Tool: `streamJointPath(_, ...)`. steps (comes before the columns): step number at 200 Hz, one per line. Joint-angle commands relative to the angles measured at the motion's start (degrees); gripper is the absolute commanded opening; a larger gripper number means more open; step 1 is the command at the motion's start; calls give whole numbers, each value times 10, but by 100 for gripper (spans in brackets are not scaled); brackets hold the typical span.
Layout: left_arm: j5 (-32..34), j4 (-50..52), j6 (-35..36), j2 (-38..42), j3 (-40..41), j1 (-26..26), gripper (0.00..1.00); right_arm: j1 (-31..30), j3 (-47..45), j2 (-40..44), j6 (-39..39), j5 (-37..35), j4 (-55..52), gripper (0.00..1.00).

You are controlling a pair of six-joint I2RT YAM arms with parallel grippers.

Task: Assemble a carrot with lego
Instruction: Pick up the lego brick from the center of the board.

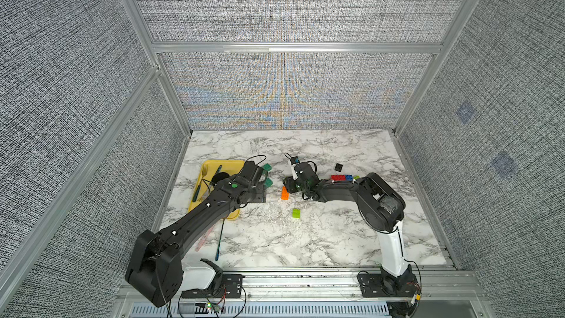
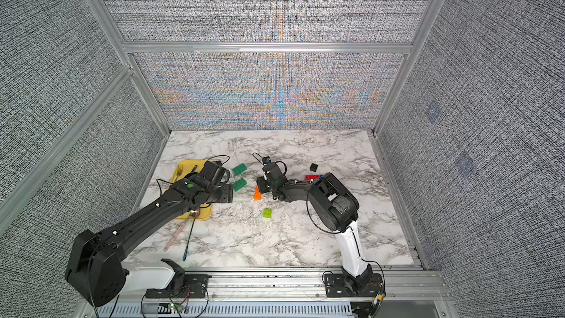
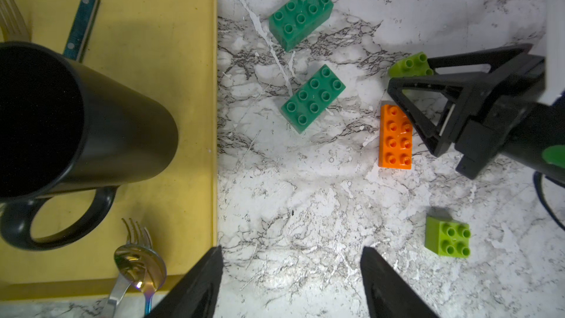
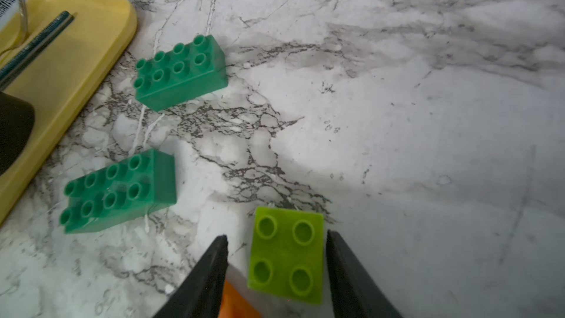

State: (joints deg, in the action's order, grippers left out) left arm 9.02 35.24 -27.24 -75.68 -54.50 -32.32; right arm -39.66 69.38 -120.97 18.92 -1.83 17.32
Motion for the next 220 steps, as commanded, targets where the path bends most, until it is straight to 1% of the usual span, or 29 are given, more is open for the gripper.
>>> streamJointPath(1,-3,-4,3,2,2,1,74,-1,11,-14,-11,-24,-27,51)
streamJointPath(23,-7,-9,4,4,6,1,74,-1,13,-22,-18,-35,-26,47)
streamJointPath(58,-8,-21,5,-2,8,1,74,2,32,-36,-32,-38,-34,45)
streamJointPath(87,-2,-26,4,0,8,1,74,10,36,-36,-41,-29,-32,38)
streamJointPath(106,1,-29,2,11,12,1,74,18,16,-10,-55,-20,-20,32)
streamJointPath(137,2,-27,1,31,13,1,74,39,-54,80,-93,-17,5,26)
streamJointPath(157,-10,-22,3,44,12,5,74,63,-121,160,-118,8,13,23)
streamJointPath(168,-26,-18,9,49,9,9,74,69,-158,207,-145,23,6,22)
streamJointPath(194,-59,11,24,57,-5,24,75,60,-230,321,-210,75,-34,22)
streamJointPath(200,-68,18,28,59,-8,28,75,55,-259,345,-222,90,-44,22)
streamJointPath(220,-91,43,43,65,-19,45,75,29,-293,409,-280,151,-85,23)
